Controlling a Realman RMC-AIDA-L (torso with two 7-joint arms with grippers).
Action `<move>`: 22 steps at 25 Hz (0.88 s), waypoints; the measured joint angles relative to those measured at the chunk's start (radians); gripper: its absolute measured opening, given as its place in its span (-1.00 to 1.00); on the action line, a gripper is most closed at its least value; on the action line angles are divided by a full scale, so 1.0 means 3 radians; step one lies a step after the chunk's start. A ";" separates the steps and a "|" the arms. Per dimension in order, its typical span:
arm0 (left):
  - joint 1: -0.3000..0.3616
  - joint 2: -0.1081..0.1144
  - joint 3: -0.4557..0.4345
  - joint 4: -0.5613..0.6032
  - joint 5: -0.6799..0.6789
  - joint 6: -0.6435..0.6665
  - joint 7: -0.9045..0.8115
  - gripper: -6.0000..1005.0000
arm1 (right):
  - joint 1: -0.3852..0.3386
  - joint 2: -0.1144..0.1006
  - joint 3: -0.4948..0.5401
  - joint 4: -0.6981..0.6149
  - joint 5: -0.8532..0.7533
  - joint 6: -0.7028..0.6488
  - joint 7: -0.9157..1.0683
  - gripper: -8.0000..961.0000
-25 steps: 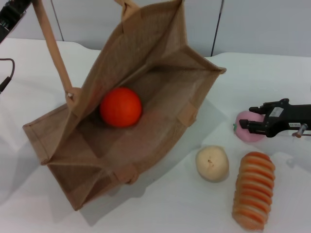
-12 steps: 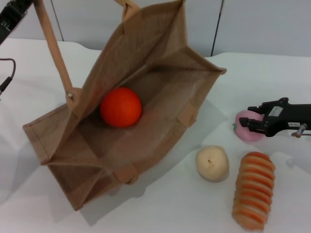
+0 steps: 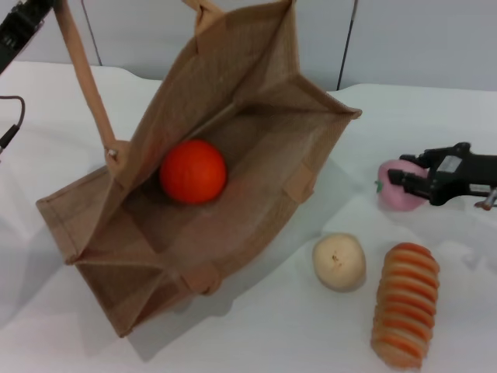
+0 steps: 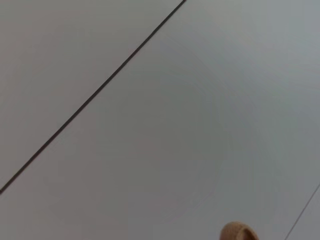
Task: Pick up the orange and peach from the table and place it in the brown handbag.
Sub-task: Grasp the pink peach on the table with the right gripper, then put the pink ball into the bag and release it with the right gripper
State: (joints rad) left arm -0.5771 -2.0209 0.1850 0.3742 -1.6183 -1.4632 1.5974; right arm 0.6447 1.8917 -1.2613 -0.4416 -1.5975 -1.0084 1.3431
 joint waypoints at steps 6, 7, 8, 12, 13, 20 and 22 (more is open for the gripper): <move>0.0004 0.0005 0.0002 -0.0001 0.0000 -0.0001 -0.0003 -0.68 | -0.0206 -0.0001 0.0338 -0.0289 -0.0005 -0.0330 -0.0011 -0.30; 0.0005 0.0006 0.0007 -0.0003 0.0000 -0.0001 -0.0003 -0.68 | -0.0235 -0.0001 0.0408 -0.0335 -0.0005 -0.0429 -0.0030 -0.30; 0.0005 0.0006 0.0009 -0.0004 0.0000 -0.0001 -0.0003 -0.68 | -0.0259 -0.0001 0.0474 -0.0378 -0.0003 -0.0532 -0.0051 -0.31; -0.0001 0.0007 0.0017 -0.0006 0.0001 -0.0001 -0.0002 -0.67 | -0.0293 0.0017 0.0796 -0.0481 -0.0006 -0.1129 -0.0230 -0.31; -0.0003 0.0008 0.0019 -0.0006 0.0001 -0.0001 -0.0001 -0.67 | -0.0292 0.0019 0.0846 -0.0483 -0.0008 -0.1269 -0.0278 -0.31; -0.0017 0.0003 0.0019 -0.0005 0.0003 0.0000 0.0007 -0.67 | -0.0088 0.0126 0.0911 -0.0527 -0.0093 -0.1934 -0.0437 -0.33; -0.0021 0.0000 0.0019 -0.0005 0.0004 -0.0001 0.0007 -0.67 | 0.0043 0.0215 0.0888 -0.0538 -0.0255 -0.1944 -0.0437 -0.33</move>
State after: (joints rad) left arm -0.5834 -2.0208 0.1908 0.3727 -1.6171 -1.4634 1.5994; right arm 0.6576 1.9562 -0.9949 -0.6030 -1.6739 -1.5915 1.2119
